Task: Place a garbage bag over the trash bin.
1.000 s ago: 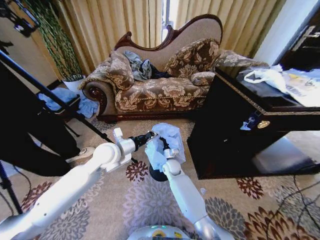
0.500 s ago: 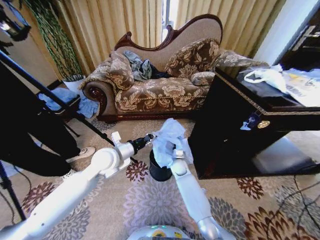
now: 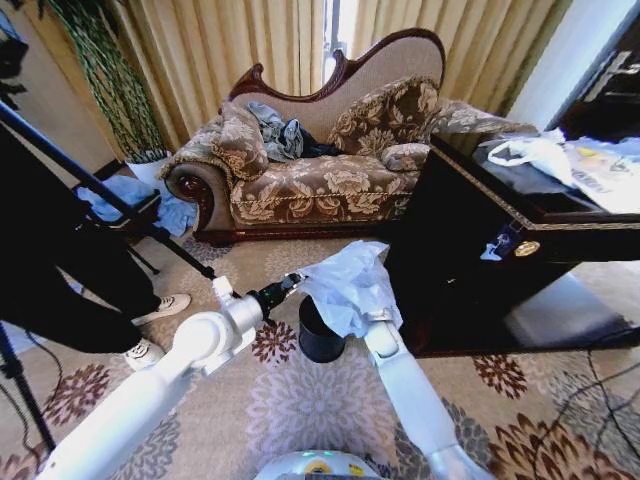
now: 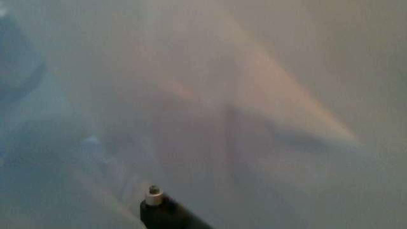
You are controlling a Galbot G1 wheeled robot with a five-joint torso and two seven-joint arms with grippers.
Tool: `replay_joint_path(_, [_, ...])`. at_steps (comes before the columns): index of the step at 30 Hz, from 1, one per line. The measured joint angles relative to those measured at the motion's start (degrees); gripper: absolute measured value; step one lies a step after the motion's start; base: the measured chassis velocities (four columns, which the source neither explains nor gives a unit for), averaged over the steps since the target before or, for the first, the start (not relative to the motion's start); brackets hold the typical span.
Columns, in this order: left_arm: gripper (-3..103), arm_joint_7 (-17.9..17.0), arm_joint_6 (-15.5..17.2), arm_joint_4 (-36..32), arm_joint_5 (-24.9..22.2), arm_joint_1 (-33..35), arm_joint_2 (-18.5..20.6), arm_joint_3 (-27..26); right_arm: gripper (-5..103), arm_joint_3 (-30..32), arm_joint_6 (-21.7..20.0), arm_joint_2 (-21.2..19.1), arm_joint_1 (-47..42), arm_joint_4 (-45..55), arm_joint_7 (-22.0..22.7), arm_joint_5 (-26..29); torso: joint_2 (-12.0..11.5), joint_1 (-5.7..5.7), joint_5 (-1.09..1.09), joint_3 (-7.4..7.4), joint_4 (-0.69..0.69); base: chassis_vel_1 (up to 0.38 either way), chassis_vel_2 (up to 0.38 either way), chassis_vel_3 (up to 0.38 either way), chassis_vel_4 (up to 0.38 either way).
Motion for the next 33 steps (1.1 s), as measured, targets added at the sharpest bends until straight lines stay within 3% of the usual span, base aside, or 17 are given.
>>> replay_joint_path(3, [0,0.0,-0.3,-1.0,1.2,4.3,-3.3,-1.9,0,-1.3,-2.1,-5.2,-1.5,3.3,-2.2,-0.3,0.0,0.00,0.00,0.00,0.07,0.000,0.000,0.000,0.000])
replay_joint_path(4, [0,0.0,-0.3,-1.0,1.2,4.3,-3.3,-1.9,0,-1.3,-2.1,-5.2,-1.5,3.3,-2.2,-0.3,0.0,0.00,0.00,0.00,0.07,0.000,0.000,0.000,0.000])
replay_joint_path(7, [0,0.0,-0.4,0.3,1.8,4.8,-6.8,-0.4,0,0.1,-3.5,-9.0,-4.7,7.2,-3.7,-1.0,0.0,0.00,-0.04,0.00,-0.04,0.000,0.000,0.000,0.000])
replay_joint_path(12, [0,0.1,-0.5,0.4,3.7,9.9,-11.1,-1.1,0,-0.4,-4.3,-11.6,-5.9,9.1,-5.6,-1.8,0.0,0.00,0.01,0.00,-0.02,0.000,0.000,0.000,0.000])
replay_joint_path(14, [0,0.6,-0.7,0.1,5.4,14.0,-14.1,-2.1,0,-1.9,-4.9,-13.0,-6.5,10.1,-6.5,-1.9,0.0,0.00,-0.01,0.00,0.06,0.000,0.000,0.000,0.000])
replay_joint_path(23, [0,1.9,-1.3,1.0,8.2,20.9,-19.9,-3.4,0,-6.7,-5.9,-14.4,-7.2,10.4,-8.5,-2.8,0.0,0.00,-0.01,0.00,-0.01,0.000,0.000,0.000,0.000])
replay_joint_path(33, [0,1.2,-2.6,2.8,6.5,22.5,-20.8,-6.3,0,-15.5,-8.8,-14.6,-0.1,6.6,-13.8,-1.5,0.0,0.01,-0.02,0.00,0.01,0.000,0.000,0.000,0.000])
